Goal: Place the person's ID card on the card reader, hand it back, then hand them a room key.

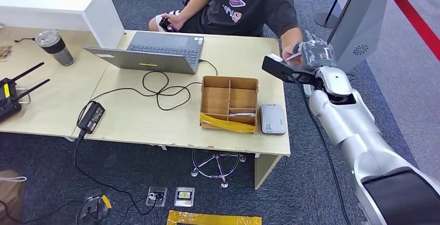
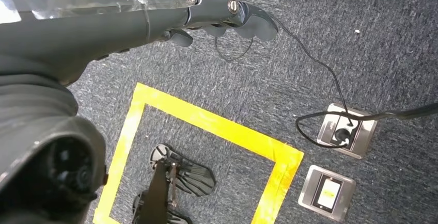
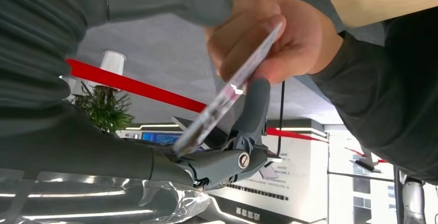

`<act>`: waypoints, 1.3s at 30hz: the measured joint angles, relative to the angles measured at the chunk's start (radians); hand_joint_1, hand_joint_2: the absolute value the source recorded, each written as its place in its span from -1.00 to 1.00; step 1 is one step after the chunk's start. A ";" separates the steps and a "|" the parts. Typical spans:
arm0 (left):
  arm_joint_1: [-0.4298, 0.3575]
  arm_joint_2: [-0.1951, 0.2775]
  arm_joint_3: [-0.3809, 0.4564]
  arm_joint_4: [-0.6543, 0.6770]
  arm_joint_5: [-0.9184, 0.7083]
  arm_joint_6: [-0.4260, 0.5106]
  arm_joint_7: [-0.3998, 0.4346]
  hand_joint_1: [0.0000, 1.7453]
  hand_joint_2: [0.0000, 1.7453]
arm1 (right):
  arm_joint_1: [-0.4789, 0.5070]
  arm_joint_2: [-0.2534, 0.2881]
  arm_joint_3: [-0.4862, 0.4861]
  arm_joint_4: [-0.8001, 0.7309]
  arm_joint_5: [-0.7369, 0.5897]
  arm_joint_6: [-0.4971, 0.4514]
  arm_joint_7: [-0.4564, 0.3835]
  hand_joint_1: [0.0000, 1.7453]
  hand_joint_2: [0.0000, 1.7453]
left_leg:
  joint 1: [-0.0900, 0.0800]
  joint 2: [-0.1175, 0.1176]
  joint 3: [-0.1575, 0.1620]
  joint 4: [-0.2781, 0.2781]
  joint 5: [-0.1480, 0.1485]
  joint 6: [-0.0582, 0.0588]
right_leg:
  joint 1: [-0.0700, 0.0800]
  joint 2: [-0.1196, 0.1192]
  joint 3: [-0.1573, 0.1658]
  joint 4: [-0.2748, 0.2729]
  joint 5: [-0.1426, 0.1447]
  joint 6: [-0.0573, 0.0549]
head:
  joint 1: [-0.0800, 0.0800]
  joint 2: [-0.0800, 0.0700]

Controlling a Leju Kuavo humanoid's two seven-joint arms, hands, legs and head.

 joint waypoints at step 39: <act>0.021 0.020 -0.003 0.004 0.009 0.014 -0.014 -1.00 -1.00 | 0.253 -0.044 -0.145 -0.653 -0.517 0.005 -0.114 -1.00 1.00 | 0.001 0.001 -0.003 0.000 0.000 -0.001 | 0.001 0.001 -0.004 0.001 0.000 -0.001 | 0.000 0.000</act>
